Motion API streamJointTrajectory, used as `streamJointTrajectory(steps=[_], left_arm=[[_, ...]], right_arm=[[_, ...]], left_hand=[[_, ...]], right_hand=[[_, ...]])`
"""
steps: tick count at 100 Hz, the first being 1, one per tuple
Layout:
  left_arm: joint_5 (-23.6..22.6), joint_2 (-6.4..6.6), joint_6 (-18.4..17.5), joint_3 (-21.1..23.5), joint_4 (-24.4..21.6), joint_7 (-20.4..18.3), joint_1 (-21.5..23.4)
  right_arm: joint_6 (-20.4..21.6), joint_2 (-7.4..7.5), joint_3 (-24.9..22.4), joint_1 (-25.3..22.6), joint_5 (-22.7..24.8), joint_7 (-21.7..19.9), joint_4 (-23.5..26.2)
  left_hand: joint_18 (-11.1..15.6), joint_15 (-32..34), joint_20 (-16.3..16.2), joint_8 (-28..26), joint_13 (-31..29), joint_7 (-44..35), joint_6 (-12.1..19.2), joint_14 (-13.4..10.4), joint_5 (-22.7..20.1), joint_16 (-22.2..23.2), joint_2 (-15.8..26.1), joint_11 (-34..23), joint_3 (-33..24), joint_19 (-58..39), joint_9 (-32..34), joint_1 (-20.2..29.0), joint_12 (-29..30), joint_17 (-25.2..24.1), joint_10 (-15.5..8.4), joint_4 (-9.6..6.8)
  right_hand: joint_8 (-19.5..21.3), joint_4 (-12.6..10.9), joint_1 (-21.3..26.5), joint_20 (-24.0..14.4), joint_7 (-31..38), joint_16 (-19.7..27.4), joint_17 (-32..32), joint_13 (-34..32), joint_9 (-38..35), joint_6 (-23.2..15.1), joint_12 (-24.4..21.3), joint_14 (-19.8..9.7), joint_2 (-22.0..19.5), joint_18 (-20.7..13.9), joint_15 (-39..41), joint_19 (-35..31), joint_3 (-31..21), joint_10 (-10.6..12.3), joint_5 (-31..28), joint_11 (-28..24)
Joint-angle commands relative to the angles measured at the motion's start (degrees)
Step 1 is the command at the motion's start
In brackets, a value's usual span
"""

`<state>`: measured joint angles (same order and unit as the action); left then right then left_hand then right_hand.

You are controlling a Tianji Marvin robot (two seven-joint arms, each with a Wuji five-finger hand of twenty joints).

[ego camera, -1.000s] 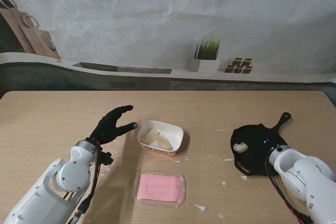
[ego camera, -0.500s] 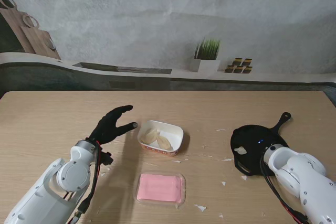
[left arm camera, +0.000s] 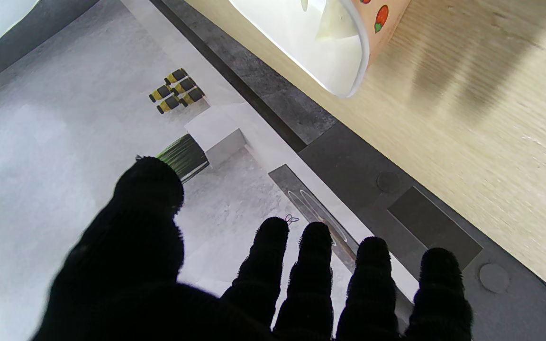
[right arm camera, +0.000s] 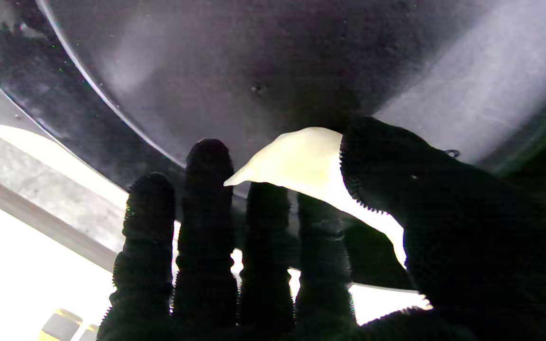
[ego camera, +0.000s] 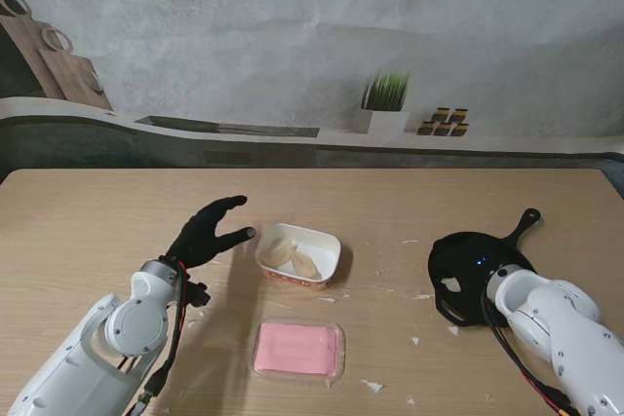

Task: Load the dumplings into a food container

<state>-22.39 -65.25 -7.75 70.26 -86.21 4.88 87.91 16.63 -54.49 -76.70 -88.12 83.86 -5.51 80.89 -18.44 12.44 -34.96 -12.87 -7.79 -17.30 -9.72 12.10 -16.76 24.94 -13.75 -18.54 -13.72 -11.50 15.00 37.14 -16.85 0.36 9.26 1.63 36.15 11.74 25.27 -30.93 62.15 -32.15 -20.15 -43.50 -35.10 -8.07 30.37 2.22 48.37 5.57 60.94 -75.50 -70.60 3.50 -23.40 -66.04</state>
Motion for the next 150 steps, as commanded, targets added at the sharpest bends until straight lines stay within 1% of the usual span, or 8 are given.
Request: streamJointTrajectory(steps=[1, 9, 18, 38, 54, 84, 119, 150], left_arm=[[0.0, -0.17, 0.1, 0.0, -0.2, -0.9, 0.0], [0.0, -0.17, 0.0, 0.0, -0.1, -0.9, 0.0], [0.0, -0.19, 0.1, 0.0, -0.1, -0.8, 0.0], [0.0, -0.18, 0.0, 0.0, -0.1, -0.8, 0.0], [0.0, -0.19, -0.1, 0.0, -0.1, -0.8, 0.0], [0.2, -0.17, -0.2, -0.1, 0.1, -0.9, -0.2], [0.2, -0.21, -0.4, 0.0, 0.2, -0.7, -0.2], [0.2, -0.22, -0.5, -0.2, 0.3, -0.8, -0.4]], right_arm=[[-0.1, -0.09, 0.8, -0.4, 0.5, -1.7, -1.4], [-0.2, -0.06, 1.2, -0.1, 0.2, -2.1, -1.7], [-0.1, -0.02, 1.4, 0.1, 0.1, -1.8, -2.1], [0.4, 0.12, 1.8, 0.6, -0.1, 1.6, -3.5], [1.0, -0.06, 0.2, -0.5, -0.6, 7.2, -3.6], [1.9, -0.69, -5.0, -3.5, -1.1, 15.4, -1.7], [-0.9, -1.99, -6.2, -4.3, -5.8, 20.7, -3.0], [4.4, -3.32, -7.2, -3.4, -10.3, 20.4, 2.7]], left_hand=[[-0.7, 0.4, -0.4, 0.6, -0.7, 0.5, 0.6, 0.2, -0.3, 0.7, 2.1, 0.4, 1.2, 2.0, 0.1, 0.5, -0.5, -0.8, 0.1, -1.27], [-0.8, 0.4, -0.4, 0.6, -0.7, 0.5, 0.5, 0.3, -0.3, 0.7, 2.0, 0.4, 1.1, 2.0, 0.1, 0.6, -0.5, -0.8, 0.2, -1.3], [-0.8, 0.4, -0.4, 0.6, -0.6, 0.5, 0.5, 0.2, -0.3, 0.7, 2.0, 0.4, 1.1, 2.0, 0.1, 0.6, -0.5, -0.8, 0.2, -1.29], [-0.8, 0.4, -0.4, 0.6, -0.7, 0.5, 0.4, 0.3, -0.4, 0.7, 1.9, 0.4, 1.0, 2.0, 0.1, 0.6, -0.5, -0.7, 0.2, -1.3], [-0.8, 0.5, -0.4, 0.6, -0.9, 0.5, 0.5, 0.4, -0.3, 0.7, 1.9, 0.4, 1.0, 2.0, 0.1, 0.6, -0.5, -0.7, 0.2, -1.28], [-0.8, 0.5, -0.4, 0.6, -1.1, 0.5, 0.5, 0.4, -0.4, 0.7, 1.9, 0.4, 1.0, 2.0, 0.1, 0.5, -0.5, -0.7, 0.2, -1.29], [-0.8, 0.5, -0.3, 0.6, -1.1, 0.5, 0.5, 0.4, -0.4, 0.7, 2.0, 0.4, 1.0, 2.0, 0.2, 0.5, -0.5, -0.7, 0.2, -1.27], [-0.8, 0.5, -0.3, 0.6, -1.1, 0.5, 0.5, 0.4, -0.4, 0.7, 2.0, 0.4, 1.1, 2.0, 0.1, 0.5, -0.5, -0.6, 0.2, -1.27]], right_hand=[[-0.3, 3.0, 4.0, -1.1, 2.2, -1.3, -1.5, -3.3, -2.4, -2.5, 0.0, -0.4, 1.5, 1.5, 3.2, -3.1, -4.4, 0.6, -3.9, -3.8], [-2.1, 5.9, 6.1, -1.2, 5.4, -1.4, -4.0, -6.2, -4.6, -3.3, 0.0, -0.7, 3.1, 2.1, 5.5, -4.9, -5.2, 0.2, -4.8, -5.5], [-4.0, 7.1, 8.6, -1.5, 8.0, -0.2, -7.4, -10.3, -8.6, -5.4, 0.0, -0.5, 4.4, 3.3, 7.7, -6.8, -5.8, -0.3, -7.6, -6.4], [-6.2, 7.1, 10.2, -1.8, 9.2, 2.7, -11.7, -16.0, -15.8, -10.8, 0.5, 1.6, 4.5, 6.0, 10.2, -8.8, -6.6, -2.2, -17.1, -4.9], [-6.8, 7.3, 11.2, -2.0, 7.9, 2.1, -12.7, -17.9, -18.4, -9.5, 1.4, 3.4, 6.3, 7.7, 10.0, -9.1, -7.4, -4.5, -21.0, -3.3], [-6.1, 7.6, 11.7, -1.9, 7.5, 1.9, -13.1, -18.6, -19.7, -7.6, 2.4, 4.3, 7.8, 8.5, 9.7, -9.1, -9.3, -5.3, -22.4, -2.3], [-4.6, 7.7, 12.4, -1.8, 7.6, 2.0, -12.3, -17.8, -19.1, -5.7, 4.6, 5.3, 7.1, 8.4, 9.9, -8.7, -9.9, -6.3, -21.7, -2.0], [-4.4, 7.7, 12.6, -2.0, 7.5, 2.3, -12.0, -17.5, -19.1, -5.4, 5.0, 5.5, 7.2, 8.5, 10.2, -8.7, -9.9, -6.4, -21.9, -1.8]])
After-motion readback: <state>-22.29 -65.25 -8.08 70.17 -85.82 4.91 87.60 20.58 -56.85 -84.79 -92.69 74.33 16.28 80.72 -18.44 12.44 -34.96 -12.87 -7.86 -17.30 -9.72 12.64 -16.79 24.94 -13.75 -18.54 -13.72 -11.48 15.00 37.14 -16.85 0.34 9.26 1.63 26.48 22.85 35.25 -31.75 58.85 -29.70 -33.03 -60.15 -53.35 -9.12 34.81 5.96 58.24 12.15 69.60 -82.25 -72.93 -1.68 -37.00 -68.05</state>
